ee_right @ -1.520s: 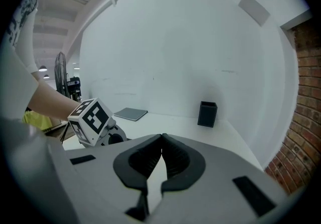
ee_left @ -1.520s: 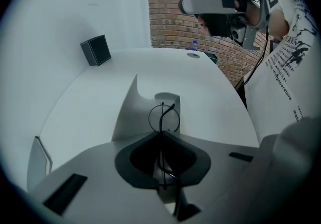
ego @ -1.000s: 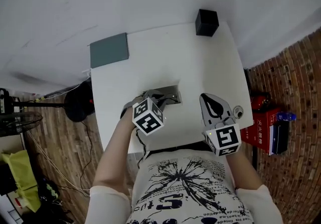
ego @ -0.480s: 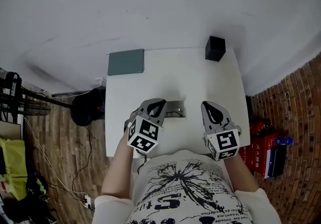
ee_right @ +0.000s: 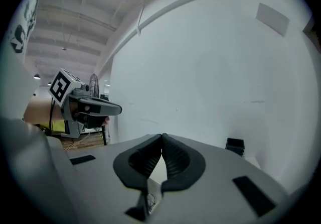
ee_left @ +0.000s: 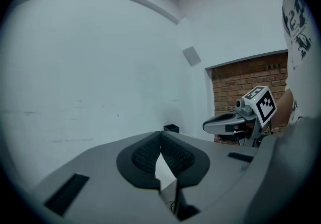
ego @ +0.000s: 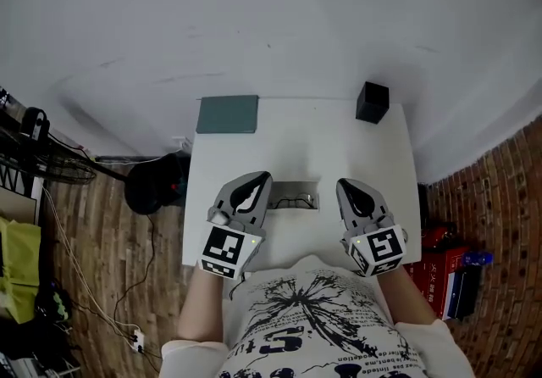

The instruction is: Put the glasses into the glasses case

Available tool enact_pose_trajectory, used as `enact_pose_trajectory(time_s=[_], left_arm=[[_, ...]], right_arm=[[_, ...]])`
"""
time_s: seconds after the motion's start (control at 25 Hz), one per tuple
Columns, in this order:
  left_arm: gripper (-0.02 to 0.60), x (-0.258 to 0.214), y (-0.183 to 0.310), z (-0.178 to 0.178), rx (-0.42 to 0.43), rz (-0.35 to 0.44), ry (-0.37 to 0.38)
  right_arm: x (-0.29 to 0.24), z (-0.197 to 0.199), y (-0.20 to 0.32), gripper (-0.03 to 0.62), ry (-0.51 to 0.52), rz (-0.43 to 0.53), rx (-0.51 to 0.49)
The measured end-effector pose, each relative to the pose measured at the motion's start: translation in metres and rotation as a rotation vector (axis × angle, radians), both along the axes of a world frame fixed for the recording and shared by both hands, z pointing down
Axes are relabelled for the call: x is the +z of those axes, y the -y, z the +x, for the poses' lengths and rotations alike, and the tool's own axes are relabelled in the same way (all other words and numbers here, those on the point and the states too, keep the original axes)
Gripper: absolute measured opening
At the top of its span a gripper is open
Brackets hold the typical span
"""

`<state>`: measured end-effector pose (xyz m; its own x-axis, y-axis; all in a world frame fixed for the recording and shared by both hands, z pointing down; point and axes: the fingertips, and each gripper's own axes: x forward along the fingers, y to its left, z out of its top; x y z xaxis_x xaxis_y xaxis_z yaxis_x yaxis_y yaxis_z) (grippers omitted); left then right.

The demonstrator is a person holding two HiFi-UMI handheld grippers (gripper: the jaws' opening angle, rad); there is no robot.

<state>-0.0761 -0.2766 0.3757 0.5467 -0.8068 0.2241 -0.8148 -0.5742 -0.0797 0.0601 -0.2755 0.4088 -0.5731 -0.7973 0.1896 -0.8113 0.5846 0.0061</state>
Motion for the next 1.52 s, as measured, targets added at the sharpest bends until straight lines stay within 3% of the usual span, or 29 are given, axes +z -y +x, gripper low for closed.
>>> enact_pose_trajectory(time_s=[0.24,0.68,1.16,1.4,1.52], left_arm=[[0.014,-0.005,-0.014,-0.015,-0.048,0.04,-0.041],[0.014,-0.003,-0.009,-0.026,-0.086,0.024,-0.055],[0.014,0.0,-0.011,-0.018,-0.065,0.01,-0.041],[0.014,0.001,-0.012,-0.021,-0.064,-0.002,-0.108],[0.014,0.001,-0.012,-0.022,-0.066,-0.003,-0.106]], right_arm=[[-0.011,-0.002,-0.004,0.015,0.026,0.04,-0.017],[-0.013,-0.007,-0.002,0.014,-0.047,0.076,-0.02],[-0.011,-0.002,-0.003,0.012,-0.066,0.072,-0.011],[-0.01,-0.005,-0.004,0.012,-0.066,0.067,-0.011],[-0.011,-0.009,-0.005,0.012,-0.071,0.073,-0.015]])
